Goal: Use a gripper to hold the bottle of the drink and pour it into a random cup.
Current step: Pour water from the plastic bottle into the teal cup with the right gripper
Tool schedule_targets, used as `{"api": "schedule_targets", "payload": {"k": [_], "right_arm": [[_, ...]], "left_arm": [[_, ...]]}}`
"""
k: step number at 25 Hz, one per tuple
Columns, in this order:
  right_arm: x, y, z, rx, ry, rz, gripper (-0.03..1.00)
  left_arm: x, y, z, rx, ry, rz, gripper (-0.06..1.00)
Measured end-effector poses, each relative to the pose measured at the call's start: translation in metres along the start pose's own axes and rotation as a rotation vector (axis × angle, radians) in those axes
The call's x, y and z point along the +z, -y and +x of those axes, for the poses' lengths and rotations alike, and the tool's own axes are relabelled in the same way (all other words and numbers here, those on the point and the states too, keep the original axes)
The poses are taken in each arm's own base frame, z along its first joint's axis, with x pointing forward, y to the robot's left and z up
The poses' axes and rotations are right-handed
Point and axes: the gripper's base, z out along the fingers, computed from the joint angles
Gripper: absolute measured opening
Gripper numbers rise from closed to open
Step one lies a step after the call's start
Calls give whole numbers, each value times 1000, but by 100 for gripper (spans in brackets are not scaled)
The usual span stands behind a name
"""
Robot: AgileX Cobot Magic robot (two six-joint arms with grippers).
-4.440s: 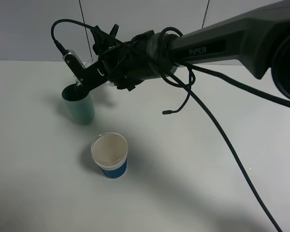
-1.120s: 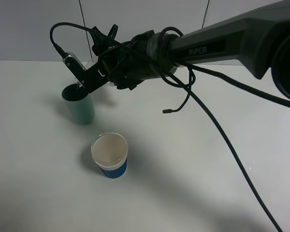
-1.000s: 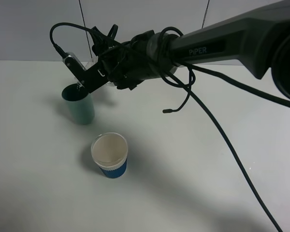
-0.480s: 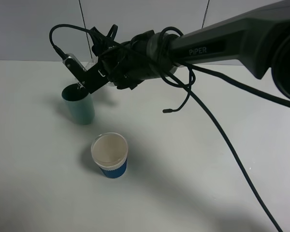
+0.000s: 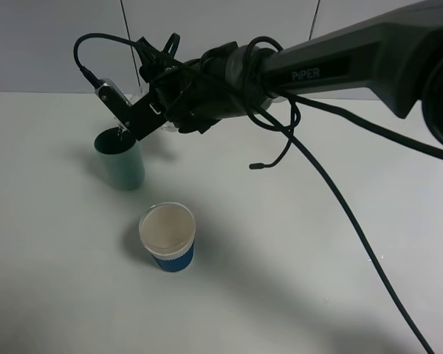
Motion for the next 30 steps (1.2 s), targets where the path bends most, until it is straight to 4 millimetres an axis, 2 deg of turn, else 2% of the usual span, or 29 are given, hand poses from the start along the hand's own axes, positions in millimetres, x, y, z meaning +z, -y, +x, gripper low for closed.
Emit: {"api": "schedule_targets", "payload": {"k": [30], "right_arm": [[-3, 6, 3, -32, -9, 30, 57]], "left_arm": [[0, 0, 0, 0, 0, 0, 99]]}}
